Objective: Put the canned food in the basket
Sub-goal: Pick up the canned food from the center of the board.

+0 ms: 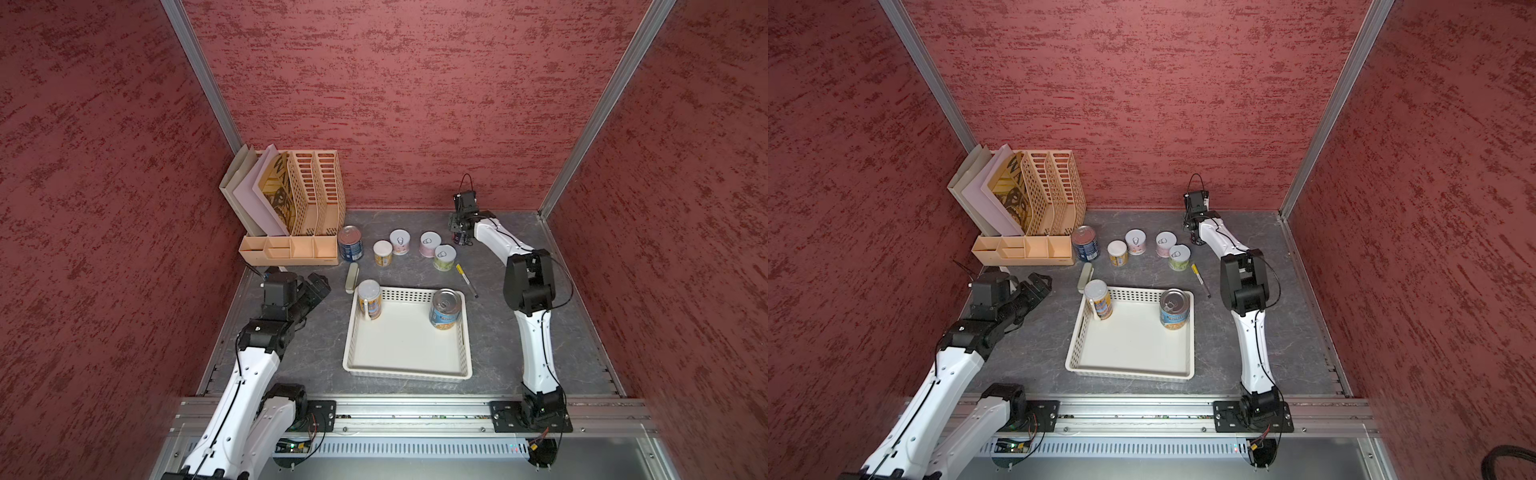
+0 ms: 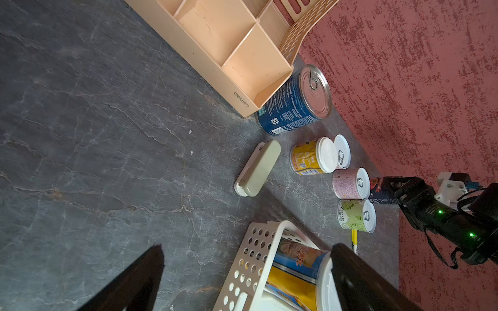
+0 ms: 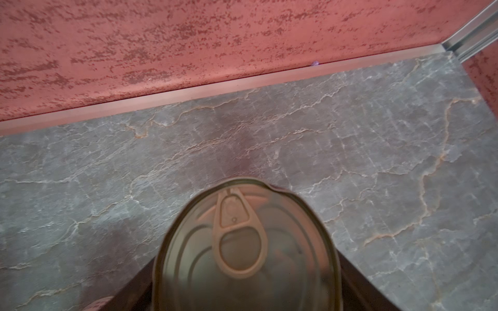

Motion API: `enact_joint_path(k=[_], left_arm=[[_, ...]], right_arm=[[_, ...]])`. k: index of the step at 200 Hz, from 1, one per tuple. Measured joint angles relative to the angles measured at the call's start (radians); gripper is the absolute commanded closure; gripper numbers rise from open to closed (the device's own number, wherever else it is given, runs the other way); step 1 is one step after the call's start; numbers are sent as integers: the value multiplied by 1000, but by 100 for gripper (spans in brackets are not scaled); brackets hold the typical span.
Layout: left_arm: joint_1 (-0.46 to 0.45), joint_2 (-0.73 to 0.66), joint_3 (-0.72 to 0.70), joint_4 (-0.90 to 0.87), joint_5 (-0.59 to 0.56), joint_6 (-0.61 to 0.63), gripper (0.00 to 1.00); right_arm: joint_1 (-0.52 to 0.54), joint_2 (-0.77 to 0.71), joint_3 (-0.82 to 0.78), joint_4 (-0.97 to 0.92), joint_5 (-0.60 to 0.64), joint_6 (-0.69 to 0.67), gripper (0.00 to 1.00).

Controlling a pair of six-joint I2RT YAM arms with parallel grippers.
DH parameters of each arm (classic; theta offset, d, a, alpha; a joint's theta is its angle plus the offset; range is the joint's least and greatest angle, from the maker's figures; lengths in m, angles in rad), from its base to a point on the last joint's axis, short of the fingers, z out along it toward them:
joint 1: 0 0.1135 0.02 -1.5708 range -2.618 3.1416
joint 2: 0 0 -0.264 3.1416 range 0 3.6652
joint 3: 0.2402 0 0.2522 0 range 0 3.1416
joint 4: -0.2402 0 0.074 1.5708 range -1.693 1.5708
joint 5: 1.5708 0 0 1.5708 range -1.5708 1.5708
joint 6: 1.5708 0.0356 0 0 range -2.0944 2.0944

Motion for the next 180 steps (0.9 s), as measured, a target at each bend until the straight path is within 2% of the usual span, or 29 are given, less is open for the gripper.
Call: enact_joint_path(k=[23,59,85,125,180], left_arm=[[8,8,0,2,13,-9,0],[28,43,0,68,105,5,0],[40,96,5,76,130,10,0],[69,175,31,50,141,10,0],[78,213,65,45,174,14,0]], right_arm=[[0,0,0,2,1,-7,38],[0,0,-2,6,0,-7,53],[0,-10,-29,36,1,-7,56],[2,-80,-157,115,0,-7,60],[22,-153,-267,143,6,-19,61]])
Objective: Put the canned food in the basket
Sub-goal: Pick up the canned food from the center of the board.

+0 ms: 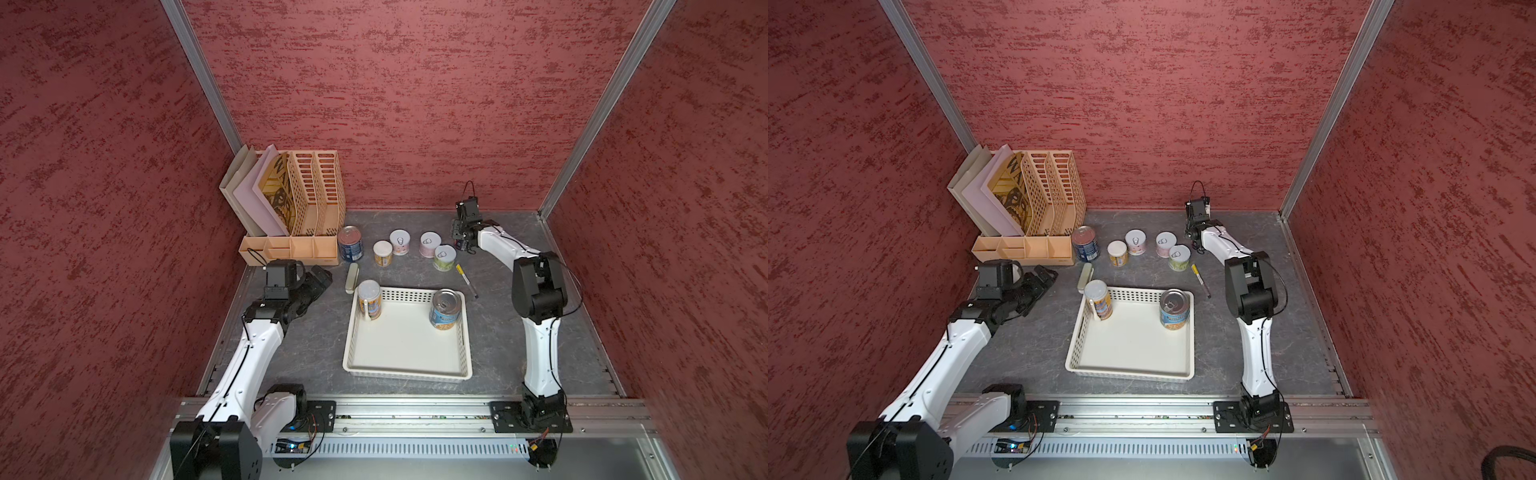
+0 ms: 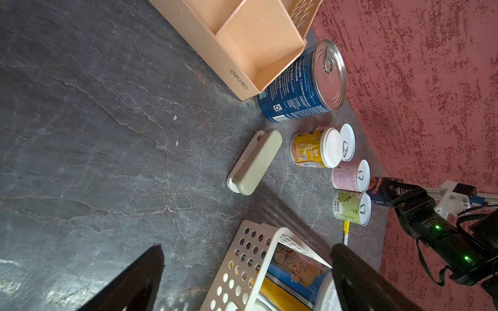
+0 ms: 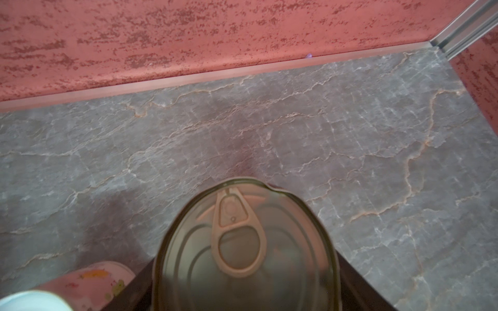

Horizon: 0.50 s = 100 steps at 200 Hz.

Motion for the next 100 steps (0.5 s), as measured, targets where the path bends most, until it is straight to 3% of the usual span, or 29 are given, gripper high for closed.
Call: enact_joint_path(k=[100], left_arm=[[5,39,48,-52,6,23,0]], right_arm=[[64,-148,-90,41,23,-33,65]])
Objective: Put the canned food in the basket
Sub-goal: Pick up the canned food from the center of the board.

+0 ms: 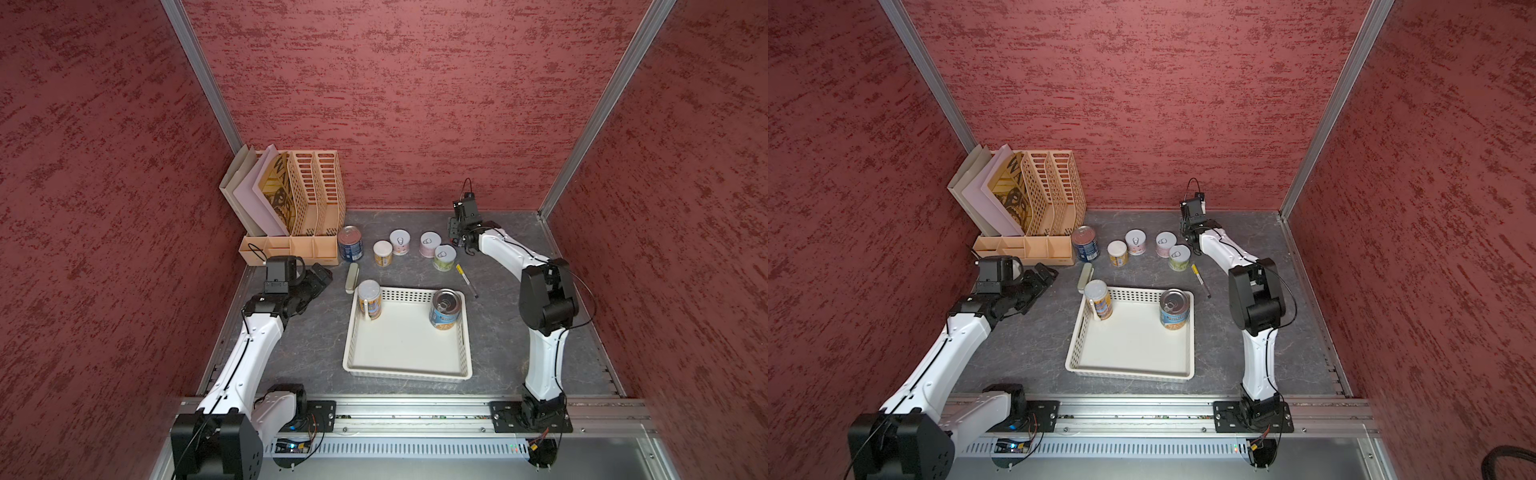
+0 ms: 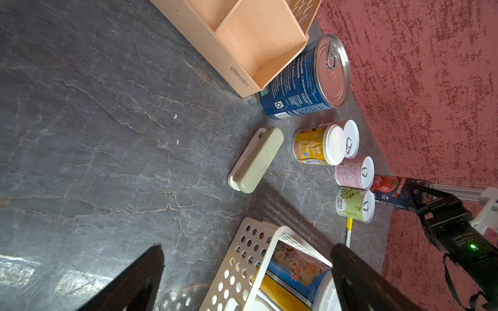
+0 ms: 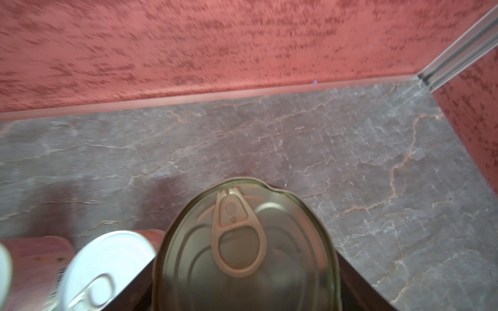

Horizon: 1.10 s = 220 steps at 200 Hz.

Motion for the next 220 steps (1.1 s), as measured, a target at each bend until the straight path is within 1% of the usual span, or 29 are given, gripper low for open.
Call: enact_joint_path(k=[77,118,165,220], left_arm=[[0,-5,25,-18,-24,2,0],[0,-58,5,6,-15,3,0],[0,-131,-12,35,0,10,0],[-1,-197,-17,36,0,10,0]], right_arm=[[111,-105,-23,27,62,-62,68],[188,-200,-49,-16,74,-70,70],[298,-341,-53,-109,74,-64,71],[450,-554,-152,-202,74,-40,73]])
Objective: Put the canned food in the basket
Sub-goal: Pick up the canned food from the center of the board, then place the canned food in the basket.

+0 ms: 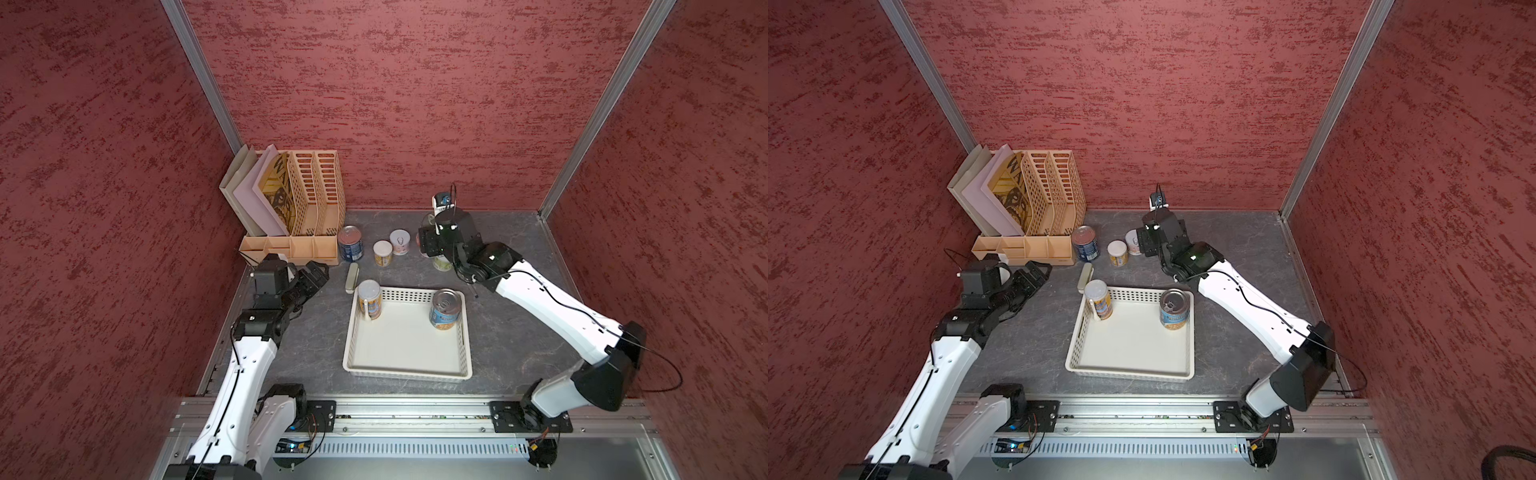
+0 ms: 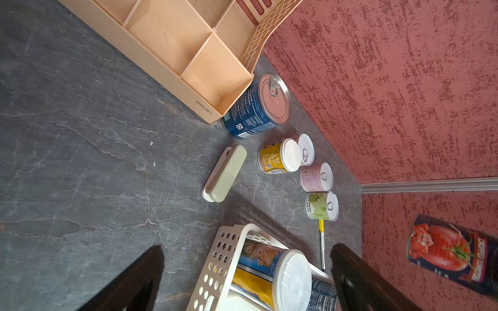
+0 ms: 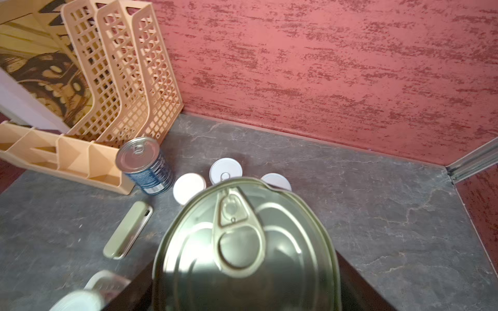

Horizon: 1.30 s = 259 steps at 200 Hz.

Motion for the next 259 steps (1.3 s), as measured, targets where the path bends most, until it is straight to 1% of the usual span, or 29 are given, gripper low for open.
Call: enact_joint_path(k=[23,64,117,190,259], left_arm=[[0,-16,0,0,-2,0,0],[-1,-25,-4,0,-4,0,0],[-1,-24,-11,0,-4,0,0],[-1,-23,-11,0,-4,0,0],[-1,-16,-13,0,-4,0,0]], right_arm=[[66,-71,-71,-23,2,14,74],[167,-188,-261,-35,-2,53,76],[257,-223,-389,-42,-6,113,78],[336,-237,-483,-21,-15,172,79],[343,-259,-629,-2,-23,229,80]])
